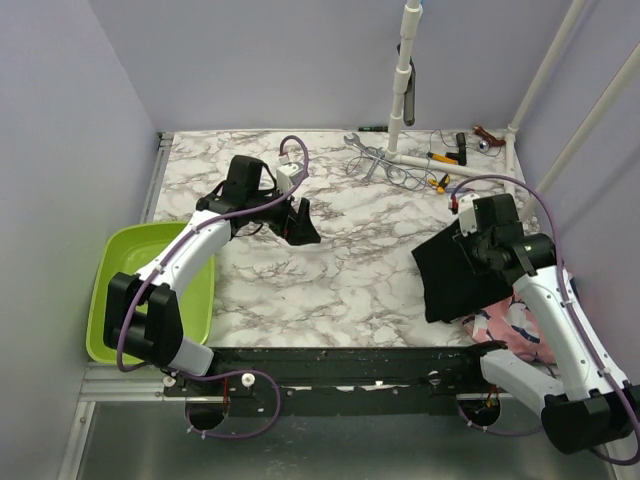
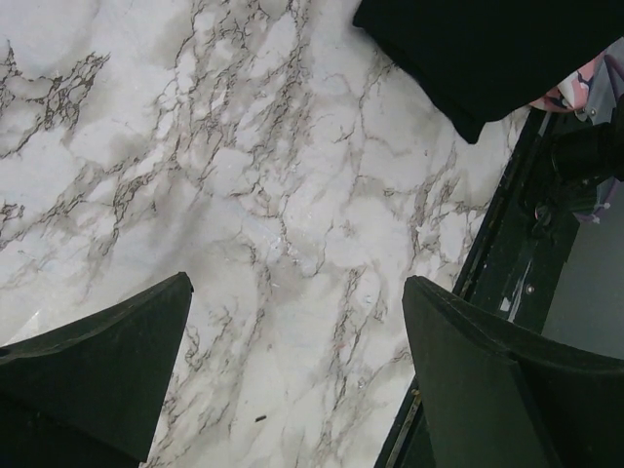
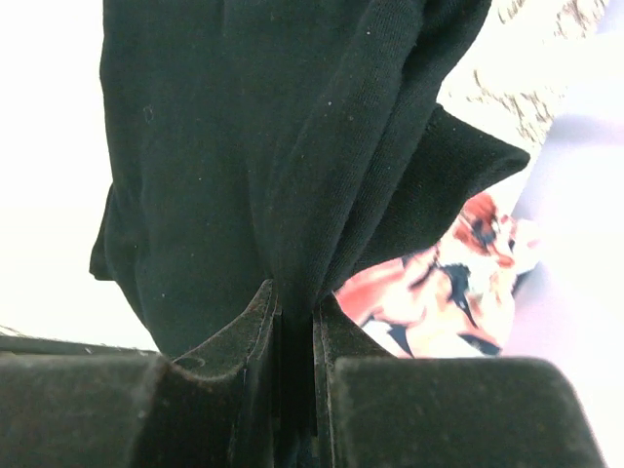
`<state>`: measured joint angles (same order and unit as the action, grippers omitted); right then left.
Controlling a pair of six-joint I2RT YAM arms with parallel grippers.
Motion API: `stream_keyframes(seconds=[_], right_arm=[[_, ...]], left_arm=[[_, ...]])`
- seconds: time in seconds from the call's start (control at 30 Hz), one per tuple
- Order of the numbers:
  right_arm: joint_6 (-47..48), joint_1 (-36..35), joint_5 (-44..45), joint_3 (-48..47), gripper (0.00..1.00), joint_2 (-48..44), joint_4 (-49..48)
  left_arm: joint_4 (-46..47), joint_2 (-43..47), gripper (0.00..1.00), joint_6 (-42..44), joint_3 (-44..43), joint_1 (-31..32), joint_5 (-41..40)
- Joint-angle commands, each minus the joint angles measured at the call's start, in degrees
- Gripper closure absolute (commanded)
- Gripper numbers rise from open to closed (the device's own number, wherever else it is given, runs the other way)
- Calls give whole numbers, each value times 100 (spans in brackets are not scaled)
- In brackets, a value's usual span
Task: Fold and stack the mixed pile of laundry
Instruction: Place the T-shirt at the corner of the board.
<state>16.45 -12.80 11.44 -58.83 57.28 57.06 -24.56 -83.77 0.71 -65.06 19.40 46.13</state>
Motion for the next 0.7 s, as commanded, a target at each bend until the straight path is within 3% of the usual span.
stream_keyframes(seconds=[0.0, 0.13, 0.2, 0.47, 0.67], right_arm=[[288, 1, 1010, -192, 99, -174, 1081], [306, -3, 1504, -605, 100, -181, 1675], [243, -3, 1860, -809, 99, -158, 1879], [210, -4, 2963, -5, 99, -296, 2135], [107, -3, 3337, -406, 99, -301, 2108]], left_arm=[[5, 125, 8, 174, 81, 11, 235], [71, 180, 7, 176, 145, 37, 177], [84, 207, 1, 187, 171, 67, 143], [123, 231, 1, 204, 217, 99, 133], [142, 205, 1, 188, 230, 99, 194]])
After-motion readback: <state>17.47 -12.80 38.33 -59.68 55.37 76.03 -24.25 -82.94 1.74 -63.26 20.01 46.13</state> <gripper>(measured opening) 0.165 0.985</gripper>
